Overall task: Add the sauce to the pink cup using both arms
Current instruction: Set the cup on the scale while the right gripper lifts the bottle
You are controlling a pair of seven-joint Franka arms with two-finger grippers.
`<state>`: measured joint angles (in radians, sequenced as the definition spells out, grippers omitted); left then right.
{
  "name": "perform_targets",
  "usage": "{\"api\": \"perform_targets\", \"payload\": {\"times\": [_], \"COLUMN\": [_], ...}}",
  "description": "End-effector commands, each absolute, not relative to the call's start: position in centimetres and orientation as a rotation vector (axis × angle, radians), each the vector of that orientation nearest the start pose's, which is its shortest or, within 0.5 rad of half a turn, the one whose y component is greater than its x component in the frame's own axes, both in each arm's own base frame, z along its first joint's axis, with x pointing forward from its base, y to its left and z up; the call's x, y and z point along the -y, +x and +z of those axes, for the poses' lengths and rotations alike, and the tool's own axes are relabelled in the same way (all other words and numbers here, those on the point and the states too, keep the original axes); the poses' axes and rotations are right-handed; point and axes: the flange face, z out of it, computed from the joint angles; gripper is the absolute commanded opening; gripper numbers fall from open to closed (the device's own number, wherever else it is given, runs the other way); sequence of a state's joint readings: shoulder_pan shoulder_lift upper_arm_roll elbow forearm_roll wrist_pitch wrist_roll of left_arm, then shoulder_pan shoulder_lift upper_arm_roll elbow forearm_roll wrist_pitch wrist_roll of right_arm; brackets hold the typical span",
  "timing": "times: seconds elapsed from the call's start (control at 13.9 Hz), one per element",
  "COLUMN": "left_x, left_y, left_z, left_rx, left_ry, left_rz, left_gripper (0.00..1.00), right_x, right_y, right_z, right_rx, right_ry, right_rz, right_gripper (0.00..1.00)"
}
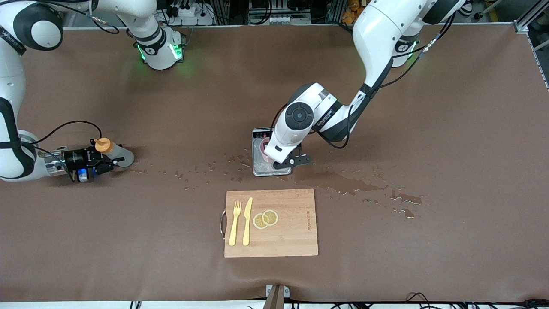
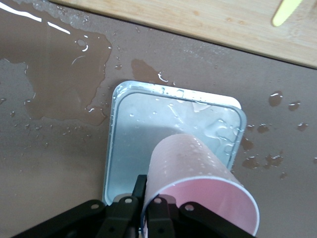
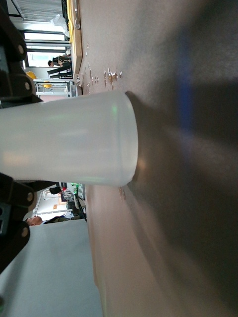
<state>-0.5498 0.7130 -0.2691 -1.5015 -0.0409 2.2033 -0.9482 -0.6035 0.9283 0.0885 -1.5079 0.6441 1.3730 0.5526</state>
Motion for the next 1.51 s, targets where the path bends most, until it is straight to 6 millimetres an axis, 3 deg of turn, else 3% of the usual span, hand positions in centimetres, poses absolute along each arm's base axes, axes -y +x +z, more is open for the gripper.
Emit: {"api": "perform_targets", "payload": {"times": [0.0, 0.14, 0.22, 0.29, 0.36, 0.65, 1.01, 1.15, 1.44], "left_x": [50.7, 50.7, 50.7, 50.7, 50.8, 51.1, 49.6, 48.5, 43.1], "left_y": [51.0, 51.0, 51.0, 51.1, 51.1, 50.9, 52.5, 53.4, 55.4], "left_z": [25.4, 25.4, 25.4, 25.5, 25.7, 27.2, 32.4, 35.1, 41.4], "left_rx": [0.345, 0.346, 0.358, 0.365, 0.356, 0.332, 0.367, 0.378, 0.346], "left_ry": [-3.256, -3.259, -3.257, -3.257, -3.260, -3.276, -3.312, -3.330, -3.296], "left_rz": [0.246, 0.243, 0.244, 0.244, 0.238, 0.206, 0.115, 0.067, 0.057], "left_gripper": [0.00, 0.04, 0.19, 0.50, 1.00, 1.00, 1.00, 1.00, 1.00], "right_x": [23.4, 23.0, 22.6, 22.3, 21.5, 18.6, 13.3, 10.6, 3.9], "right_y": [54.4, 54.8, 55.1, 55.5, 56.3, 58.5, 61.8, 63.0, 64.6], "right_z": [11.6, 12.6, 13.0, 13.7, 14.6, 17.7, 23.9, 26.5, 31.0], "right_rx": [-1.286, -1.274, -1.286, -1.313, -1.333, -1.403, -1.537, -1.599, -1.746], "right_ry": [-1.659, -1.667, -1.669, -1.664, -1.666, -1.700, -1.746, -1.786, -1.881], "right_rz": [1.265, 1.278, 1.289, 1.304, 1.322, 1.362, 1.415, 1.414, 1.408], "right_gripper": [0.43, 0.43, 0.42, 0.42, 0.42, 0.43, 0.43, 0.44, 0.44]}}
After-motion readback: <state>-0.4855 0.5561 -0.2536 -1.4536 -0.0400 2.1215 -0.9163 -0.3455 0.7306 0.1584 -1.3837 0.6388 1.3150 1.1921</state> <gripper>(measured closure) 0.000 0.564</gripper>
